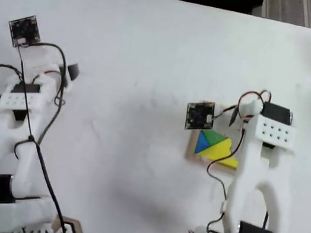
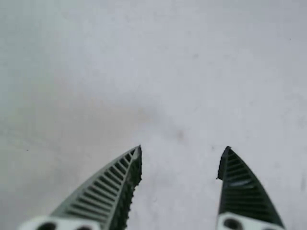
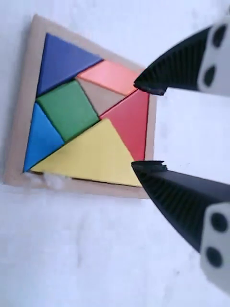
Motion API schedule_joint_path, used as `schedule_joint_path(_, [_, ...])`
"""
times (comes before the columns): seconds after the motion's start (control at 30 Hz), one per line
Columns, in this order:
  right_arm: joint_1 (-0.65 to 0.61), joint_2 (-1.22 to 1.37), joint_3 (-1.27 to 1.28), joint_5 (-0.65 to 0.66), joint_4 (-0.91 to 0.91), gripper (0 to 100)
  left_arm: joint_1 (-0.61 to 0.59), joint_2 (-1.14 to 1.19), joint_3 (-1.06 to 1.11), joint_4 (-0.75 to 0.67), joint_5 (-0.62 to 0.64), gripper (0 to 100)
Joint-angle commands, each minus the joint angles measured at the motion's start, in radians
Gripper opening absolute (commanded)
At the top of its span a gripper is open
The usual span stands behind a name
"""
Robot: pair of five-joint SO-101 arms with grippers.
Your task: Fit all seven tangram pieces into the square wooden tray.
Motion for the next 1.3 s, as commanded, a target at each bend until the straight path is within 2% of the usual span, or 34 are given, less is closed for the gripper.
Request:
schedule_joint_path(0.0, [0.004, -0.148, -0.043, -0.127, 0.008, 22.1, 0.008, -0.002, -0.005, -0.029, -0.006, 27])
schedule_joint_path(0.13, [0.004, -0.226, -0.037, -0.308, 0.015, 22.0, 0.008, -0.002, -0.005, -0.029, -0.006, 27])
schedule_joint_path(0.4, [0.039, -0.259, -0.006, -0.868, 0.061, 21.9, 0.013, -0.002, -0.005, -0.029, -0.008, 27])
schedule_joint_path(0.53, [0.038, -0.257, 0.109, -1.039, 0.065, 21.2, 0.015, -0.001, -0.005, -0.029, -0.008, 27])
schedule_joint_path(0.6, [0.038, -0.257, 0.163, -1.089, 0.038, 16.6, 0.015, -0.001, -0.005, -0.029, -0.008, 27])
schedule_joint_path(0.73, [0.053, -0.265, 0.259, -1.194, -0.016, 0.7, 0.030, -0.001, -0.003, -0.029, -0.008, 27])
schedule_joint_path(0.8, [0.059, -0.266, 0.311, -1.261, -0.044, 3.7, 0.035, -0.001, -0.002, -0.025, -0.008, 27])
schedule_joint_path(0.97, [0.051, -0.266, 0.489, -1.361, -0.196, 1.8, 0.064, 0.024, 0.017, -0.052, -0.040, 27])
schedule_joint_path(1.1, [0.059, -0.266, 0.601, -1.344, -0.302, 1.8, 0.110, 0.062, 0.025, -0.078, -0.195, 27])
schedule_joint_path(1.27, [0.107, -0.266, 0.641, -1.333, -0.363, 1.8, 0.147, 0.050, 0.023, -0.038, -0.210, 27])
